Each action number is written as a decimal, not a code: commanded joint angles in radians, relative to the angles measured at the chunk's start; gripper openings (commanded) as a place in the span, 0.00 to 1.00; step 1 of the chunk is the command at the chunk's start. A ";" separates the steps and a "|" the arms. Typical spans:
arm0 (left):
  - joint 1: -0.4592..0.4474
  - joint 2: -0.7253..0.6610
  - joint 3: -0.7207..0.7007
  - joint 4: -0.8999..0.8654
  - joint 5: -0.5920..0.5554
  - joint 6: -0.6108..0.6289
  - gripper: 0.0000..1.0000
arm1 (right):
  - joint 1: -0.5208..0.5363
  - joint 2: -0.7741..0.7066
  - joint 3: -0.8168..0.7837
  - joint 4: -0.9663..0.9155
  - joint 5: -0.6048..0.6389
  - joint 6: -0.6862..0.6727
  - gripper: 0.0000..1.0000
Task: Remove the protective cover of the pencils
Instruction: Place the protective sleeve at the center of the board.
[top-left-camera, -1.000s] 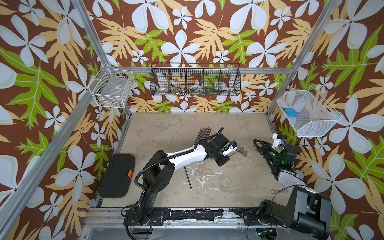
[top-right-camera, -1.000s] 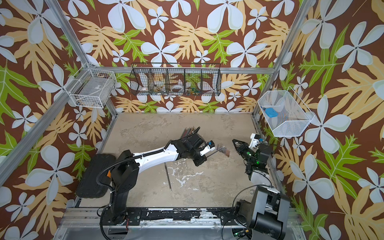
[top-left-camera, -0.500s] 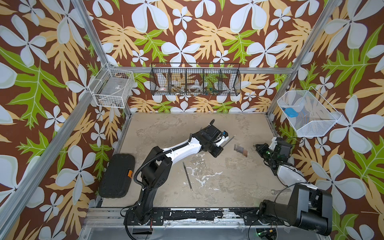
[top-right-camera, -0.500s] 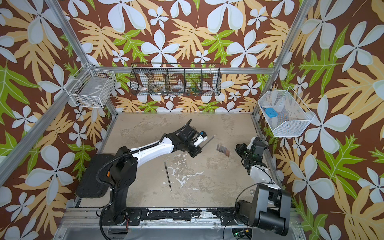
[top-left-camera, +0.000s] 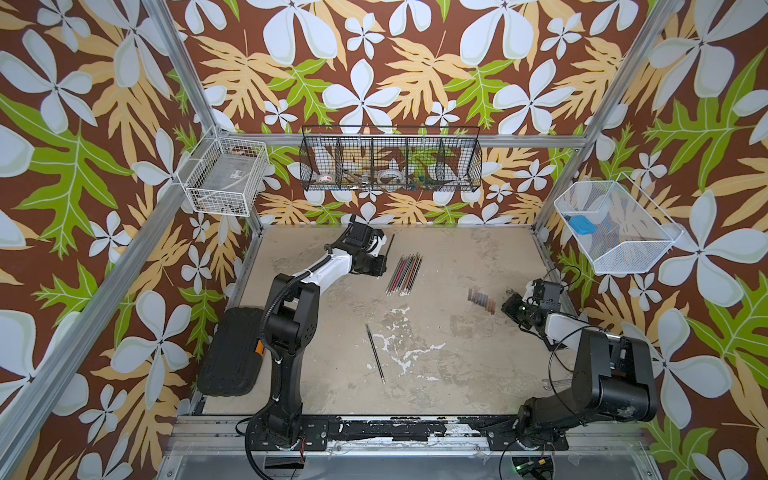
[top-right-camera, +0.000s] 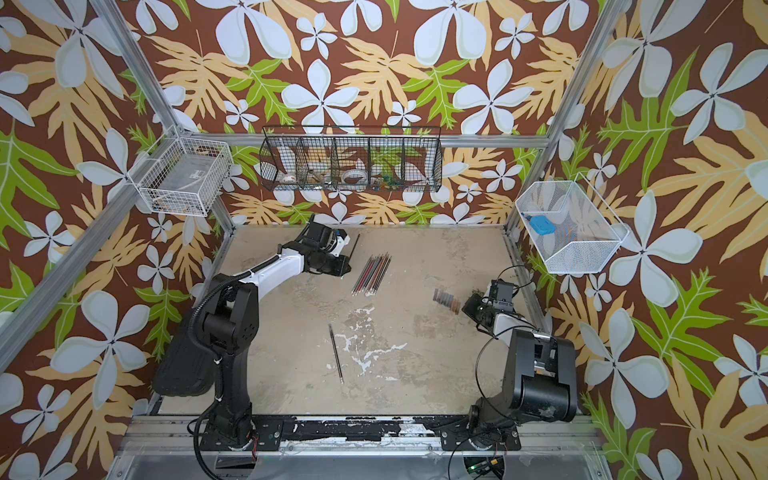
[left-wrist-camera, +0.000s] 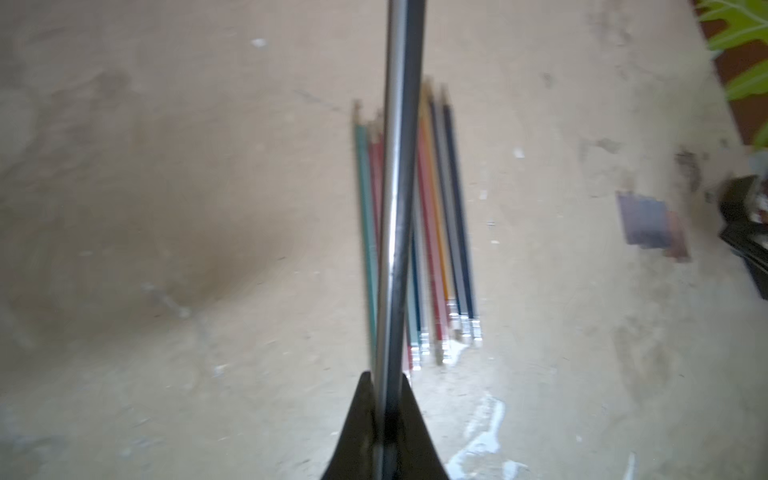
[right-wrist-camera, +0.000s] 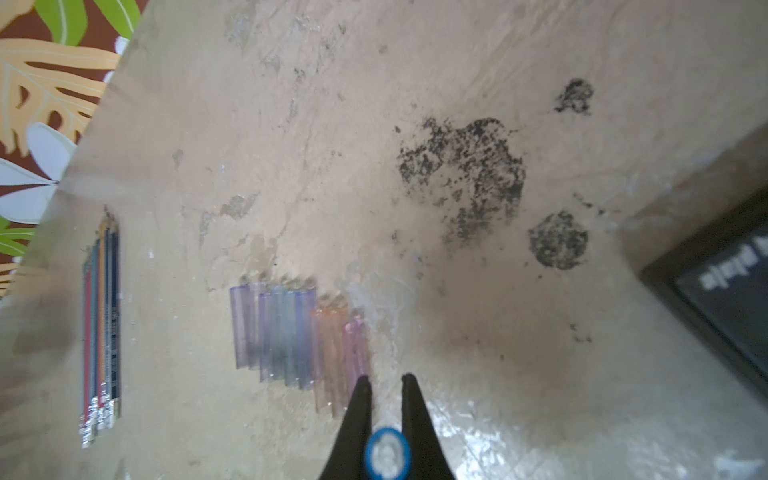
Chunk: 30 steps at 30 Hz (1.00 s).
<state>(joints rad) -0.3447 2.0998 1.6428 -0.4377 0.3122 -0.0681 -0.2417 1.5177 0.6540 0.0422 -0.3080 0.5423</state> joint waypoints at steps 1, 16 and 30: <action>0.010 0.027 0.011 -0.028 -0.024 0.030 0.00 | 0.004 0.012 0.012 -0.033 0.042 -0.046 0.03; 0.009 0.135 0.091 -0.075 0.085 0.024 0.08 | 0.008 0.057 0.000 0.004 -0.045 -0.054 0.15; -0.014 0.167 0.107 -0.088 0.084 0.027 0.13 | 0.009 0.058 -0.003 0.015 -0.065 -0.046 0.21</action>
<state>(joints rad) -0.3565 2.2631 1.7428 -0.5114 0.3843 -0.0467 -0.2340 1.5806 0.6537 0.0593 -0.3698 0.4938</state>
